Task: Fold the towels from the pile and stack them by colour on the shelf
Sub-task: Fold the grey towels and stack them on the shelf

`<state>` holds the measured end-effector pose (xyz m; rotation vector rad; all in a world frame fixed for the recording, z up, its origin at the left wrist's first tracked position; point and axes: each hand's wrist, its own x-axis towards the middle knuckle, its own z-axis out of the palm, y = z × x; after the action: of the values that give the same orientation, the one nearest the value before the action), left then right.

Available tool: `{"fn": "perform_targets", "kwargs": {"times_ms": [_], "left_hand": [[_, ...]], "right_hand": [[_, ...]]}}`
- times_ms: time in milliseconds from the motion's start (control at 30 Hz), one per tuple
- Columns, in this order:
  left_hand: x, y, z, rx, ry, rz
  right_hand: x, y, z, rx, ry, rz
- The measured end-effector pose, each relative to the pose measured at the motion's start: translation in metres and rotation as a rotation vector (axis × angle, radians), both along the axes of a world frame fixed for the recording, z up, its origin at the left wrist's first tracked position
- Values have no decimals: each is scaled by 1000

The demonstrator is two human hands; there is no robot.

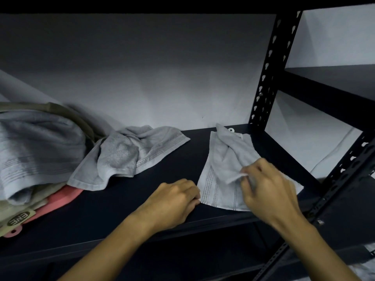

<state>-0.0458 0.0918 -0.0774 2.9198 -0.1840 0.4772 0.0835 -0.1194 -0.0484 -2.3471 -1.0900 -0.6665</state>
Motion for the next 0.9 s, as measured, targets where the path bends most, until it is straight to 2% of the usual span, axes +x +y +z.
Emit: {"fn": "perform_targets", "kwargs": {"times_ms": [100,233,367,600,733,900], "left_hand": [[-1,2,0,73,-19,-36],[-4,4,-1,71,-46,-58],[-7,15,-1,-80,-6,-17],[-11,16,-7,-154,3,-11],[-11,13,-8,-162,-23,-4],[-11,13,-11,-201,-48,16]], "right_hand": [[-8,0,-9,-240,-98,67],[-13,6,-20,-365,-184,196],[-7,13,-23,-341,-288,282],[-16,30,-26,-84,-121,211],[-28,34,-37,-92,-84,250],[-36,34,-43,-114,-154,283]]}}
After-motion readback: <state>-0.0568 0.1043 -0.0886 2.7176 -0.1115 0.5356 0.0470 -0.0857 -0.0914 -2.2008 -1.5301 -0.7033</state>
